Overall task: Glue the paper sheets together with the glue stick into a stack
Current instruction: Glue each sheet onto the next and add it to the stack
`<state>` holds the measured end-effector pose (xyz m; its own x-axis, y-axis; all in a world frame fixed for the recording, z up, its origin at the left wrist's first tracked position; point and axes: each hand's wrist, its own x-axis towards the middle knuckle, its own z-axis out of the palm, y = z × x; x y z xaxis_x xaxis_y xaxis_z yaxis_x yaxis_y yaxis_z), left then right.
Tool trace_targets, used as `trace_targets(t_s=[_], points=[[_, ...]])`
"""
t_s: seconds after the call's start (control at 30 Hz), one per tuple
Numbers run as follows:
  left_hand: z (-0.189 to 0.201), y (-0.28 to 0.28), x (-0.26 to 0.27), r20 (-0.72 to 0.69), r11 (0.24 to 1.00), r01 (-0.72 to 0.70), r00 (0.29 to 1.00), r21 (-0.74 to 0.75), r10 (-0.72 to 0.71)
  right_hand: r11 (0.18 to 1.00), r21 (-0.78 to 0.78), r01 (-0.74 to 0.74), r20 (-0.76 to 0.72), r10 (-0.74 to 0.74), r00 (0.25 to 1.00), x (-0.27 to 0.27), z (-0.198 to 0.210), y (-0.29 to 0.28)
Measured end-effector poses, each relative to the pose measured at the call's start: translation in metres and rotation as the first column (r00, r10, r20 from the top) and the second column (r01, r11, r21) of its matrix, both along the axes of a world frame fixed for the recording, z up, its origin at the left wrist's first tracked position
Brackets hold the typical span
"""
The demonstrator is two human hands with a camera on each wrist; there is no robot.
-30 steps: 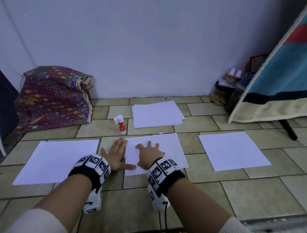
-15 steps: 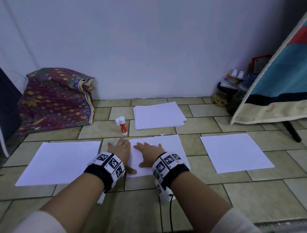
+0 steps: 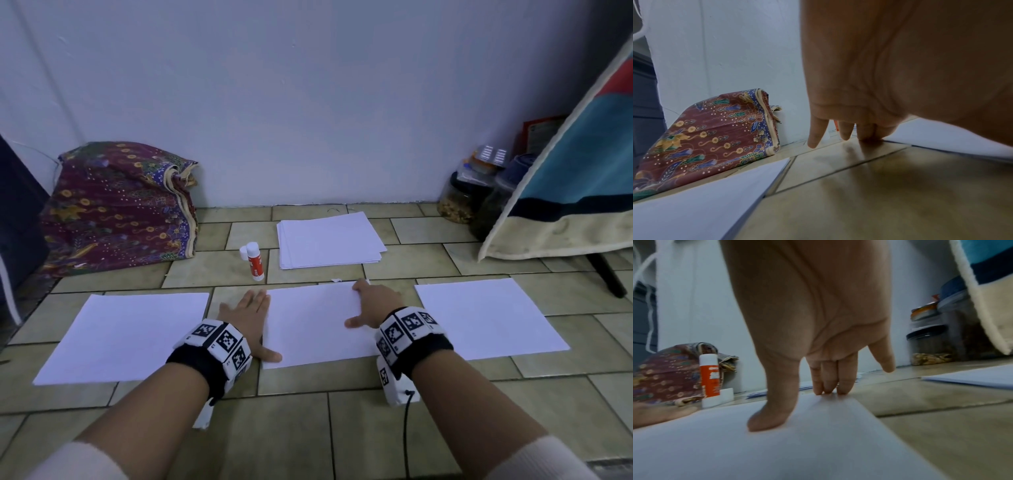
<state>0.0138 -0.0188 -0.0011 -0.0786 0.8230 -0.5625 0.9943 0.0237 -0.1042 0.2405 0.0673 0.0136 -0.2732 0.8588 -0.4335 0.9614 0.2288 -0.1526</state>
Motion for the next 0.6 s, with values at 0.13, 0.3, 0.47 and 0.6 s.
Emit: trace_targets(t_s=[0.13,0.3,0.47,0.6], points=[[0.007,0.001,-0.002,0.061,0.999,-0.042,0.997,0.016,0.041,0.989,0.134,-0.067,0.208,0.038,0.977,-0.013,0.002,-0.008],[0.026,0.006,0.015,0.001,0.976,-0.005,1.0,0.216,0.005,0.984,0.165,-0.072,0.266,0.026,0.964,-0.025,-0.002,-0.019],[0.02,0.001,0.034,0.27,0.971,0.055,0.956,0.233,-0.119,0.983,0.093,-0.156,0.12,0.144,0.982,-0.044,-0.026,-0.028],[0.019,-0.005,0.05,0.151,0.95,0.145,0.97,0.276,-0.192,0.965,0.129,-0.227,0.026,0.226,0.974,-0.057,-0.031,-0.039]])
